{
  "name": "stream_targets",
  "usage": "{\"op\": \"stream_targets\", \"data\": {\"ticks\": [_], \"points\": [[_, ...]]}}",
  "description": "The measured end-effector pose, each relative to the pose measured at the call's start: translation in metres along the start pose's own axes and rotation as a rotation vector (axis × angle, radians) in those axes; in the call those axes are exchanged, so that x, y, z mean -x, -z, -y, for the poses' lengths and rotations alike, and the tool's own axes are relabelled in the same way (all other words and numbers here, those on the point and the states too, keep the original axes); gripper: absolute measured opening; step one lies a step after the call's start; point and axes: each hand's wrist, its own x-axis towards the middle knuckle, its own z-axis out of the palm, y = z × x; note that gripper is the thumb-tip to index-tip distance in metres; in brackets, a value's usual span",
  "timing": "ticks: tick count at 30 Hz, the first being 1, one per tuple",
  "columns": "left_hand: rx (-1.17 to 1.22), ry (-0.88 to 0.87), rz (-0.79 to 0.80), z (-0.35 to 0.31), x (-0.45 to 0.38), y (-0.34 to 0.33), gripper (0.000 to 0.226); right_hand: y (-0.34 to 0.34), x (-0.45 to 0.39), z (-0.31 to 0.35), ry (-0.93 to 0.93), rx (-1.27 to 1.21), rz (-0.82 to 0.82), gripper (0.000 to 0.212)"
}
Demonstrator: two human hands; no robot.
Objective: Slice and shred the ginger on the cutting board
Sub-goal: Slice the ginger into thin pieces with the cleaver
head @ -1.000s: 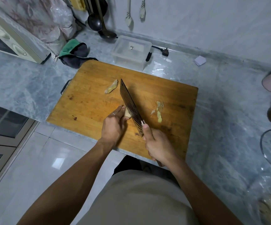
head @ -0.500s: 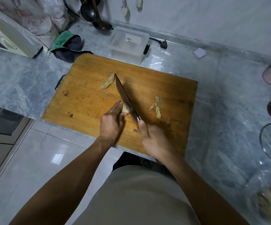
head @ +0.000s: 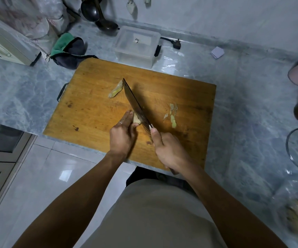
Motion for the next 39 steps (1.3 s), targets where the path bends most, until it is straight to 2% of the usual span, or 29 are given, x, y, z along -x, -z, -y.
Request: {"op": "stream_targets", "data": {"ticks": [11, 20, 28, 35, 39], "points": [[0.028, -0.025, -0.018, 0.003, 0.001, 0.000, 0.039, -0.015, -0.011, 0.000, -0.033, 0.021, -0.021, 0.066], [0.120, -0.070, -0.072, 0.013, 0.003, -0.001, 0.036, -0.027, -0.016, 0.004, -0.034, 0.058, -0.031, 0.057], [0.217, -0.037, 0.002, 0.012, 0.005, 0.010, 0.037, -0.013, -0.011, 0.005, -0.040, 0.031, -0.078, 0.067], [0.211, -0.025, 0.093, 0.010, 0.005, 0.014, 0.041, 0.011, 0.013, -0.012, -0.086, -0.004, -0.156, 0.061], [0.177, -0.049, 0.122, 0.005, 0.004, 0.010, 0.038, 0.011, 0.021, -0.011, -0.069, -0.004, -0.147, 0.063]]}}
